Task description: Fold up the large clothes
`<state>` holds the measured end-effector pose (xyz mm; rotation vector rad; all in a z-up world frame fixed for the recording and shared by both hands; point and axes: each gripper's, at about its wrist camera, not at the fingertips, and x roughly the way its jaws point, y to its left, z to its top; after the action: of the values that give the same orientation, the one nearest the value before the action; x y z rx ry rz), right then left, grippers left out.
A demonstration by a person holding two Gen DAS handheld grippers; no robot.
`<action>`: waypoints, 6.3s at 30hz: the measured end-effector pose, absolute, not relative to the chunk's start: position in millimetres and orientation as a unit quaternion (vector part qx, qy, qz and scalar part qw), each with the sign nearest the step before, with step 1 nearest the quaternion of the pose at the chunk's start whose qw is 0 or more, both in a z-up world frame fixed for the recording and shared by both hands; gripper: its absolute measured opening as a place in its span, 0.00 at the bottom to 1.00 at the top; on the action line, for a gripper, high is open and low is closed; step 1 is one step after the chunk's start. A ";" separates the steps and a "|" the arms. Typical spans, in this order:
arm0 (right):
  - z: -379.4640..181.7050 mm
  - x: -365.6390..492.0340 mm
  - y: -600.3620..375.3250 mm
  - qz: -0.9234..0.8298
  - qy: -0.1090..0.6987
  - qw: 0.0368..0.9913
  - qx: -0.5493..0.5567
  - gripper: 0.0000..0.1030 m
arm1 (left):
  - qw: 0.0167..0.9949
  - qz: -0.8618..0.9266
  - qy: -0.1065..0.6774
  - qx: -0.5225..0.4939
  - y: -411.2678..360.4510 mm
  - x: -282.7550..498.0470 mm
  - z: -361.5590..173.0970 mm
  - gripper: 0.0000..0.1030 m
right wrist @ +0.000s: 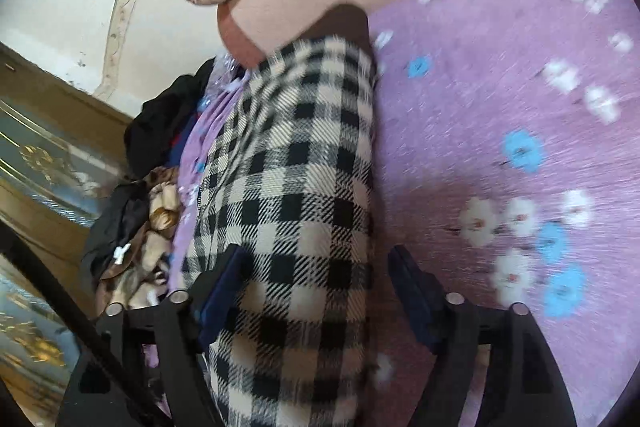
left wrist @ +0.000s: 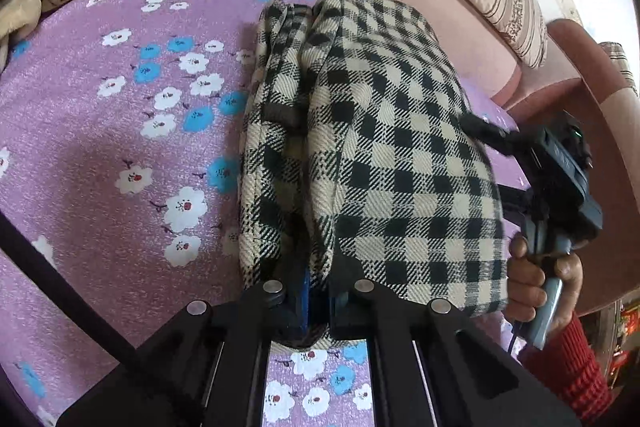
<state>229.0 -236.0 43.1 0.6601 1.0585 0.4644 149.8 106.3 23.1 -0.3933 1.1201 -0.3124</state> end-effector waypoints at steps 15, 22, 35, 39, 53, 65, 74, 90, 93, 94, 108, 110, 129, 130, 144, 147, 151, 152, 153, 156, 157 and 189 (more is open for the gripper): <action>102.6 257.4 -239.0 0.228 0.458 0.811 0.283 0.32 | 0.831 -0.171 0.512 -0.134 6.0 162.3 52.5 0.05; 66.6 247.5 -277.0 0.111 0.525 0.797 0.277 0.54 | 0.813 -0.168 0.534 -0.158 10.2 159.5 46.7 0.06; 142.5 178.8 -242.0 0.154 0.473 0.856 0.141 0.26 | 0.835 -0.142 0.492 -0.203 63.8 117.4 78.7 0.13; 88.6 154.6 -218.6 0.171 0.523 0.825 0.126 0.26 | 0.872 -0.085 0.447 -0.181 90.4 110.4 100.6 0.49; 98.6 194.0 -163.5 0.184 0.492 0.838 0.151 0.28 | 0.943 0.045 0.323 -0.066 104.1 93.4 146.0 0.86; 51.0 89.7 -118.0 0.315 0.554 0.759 0.130 0.31 | 0.972 0.080 0.216 -0.054 105.8 69.5 173.1 1.00; 93.2 11.0 -221.7 0.211 0.490 0.842 0.075 0.48 | 0.964 -0.003 0.260 -0.060 76.5 44.7 170.2 1.00; 72.3 -1.1 -309.5 0.042 0.470 0.881 0.041 0.57 | 0.889 -0.021 0.457 -0.028 -15.1 -1.1 53.7 1.00; 71.1 -0.3 -312.6 0.038 0.469 0.881 0.050 0.60 | 0.882 -0.011 0.472 -0.010 -20.7 2.7 37.6 1.00; 71.3 -1.7 -314.9 0.036 0.469 0.881 0.050 0.60 | 0.876 -0.013 0.482 -0.009 -22.3 4.4 30.7 1.00; 65.6 -1.5 -304.7 0.012 0.469 0.883 0.017 0.63 | 0.876 -0.001 0.482 -0.010 -23.6 9.5 25.0 1.00; 66.4 -2.7 -303.1 0.010 0.466 0.885 0.011 0.64 | 0.873 -0.003 0.487 -0.009 -22.5 13.3 24.4 1.00; 85.4 -19.7 -298.6 -0.012 0.422 0.907 -0.005 0.68 | 0.912 0.003 0.409 0.009 -28.8 -17.1 66.4 1.00; 85.8 -20.0 -298.6 -0.013 0.420 0.907 -0.004 0.68 | 0.912 0.001 0.409 0.010 -30.5 -18.3 67.3 1.00; 82.2 -15.3 -299.3 -0.015 0.424 0.906 -0.006 0.69 | 0.896 -0.007 0.444 0.000 -34.4 -16.4 57.6 1.00; 80.9 -15.3 -298.9 -0.015 0.425 0.905 -0.008 0.69 | 0.895 -0.008 0.446 0.001 -35.3 -17.1 57.0 1.00; 80.4 -16.4 -298.6 -0.015 0.426 0.905 -0.008 0.70 | 0.894 -0.008 0.448 0.002 -36.5 -17.1 56.0 1.00; 80.4 -16.5 -298.5 -0.016 0.426 0.905 -0.008 0.70 | 0.894 -0.008 0.449 0.002 -36.3 -17.2 55.7 1.00; 80.3 -16.3 -298.6 -0.015 0.426 0.905 -0.009 0.70 | 0.893 -0.008 0.449 0.001 -36.3 -17.2 55.5 1.00; 79.7 -16.1 -298.8 -0.016 0.427 0.904 -0.010 0.70 | 0.893 -0.008 0.451 0.000 -36.2 -17.3 54.8 1.00; 79.5 -16.1 -298.9 -0.016 0.427 0.904 -0.011 0.70 | 0.893 -0.008 0.451 0.000 -36.1 -17.2 54.8 1.00; 78.9 -18.5 -294.8 -0.016 0.423 0.905 -0.029 0.72 | 0.884 -0.020 0.466 -0.003 -35.4 -15.8 47.6 1.00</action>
<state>-18.5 -294.8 78.9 -0.0598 0.8745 -0.0324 -15.8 -35.4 47.6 -0.0056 0.9704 -0.0407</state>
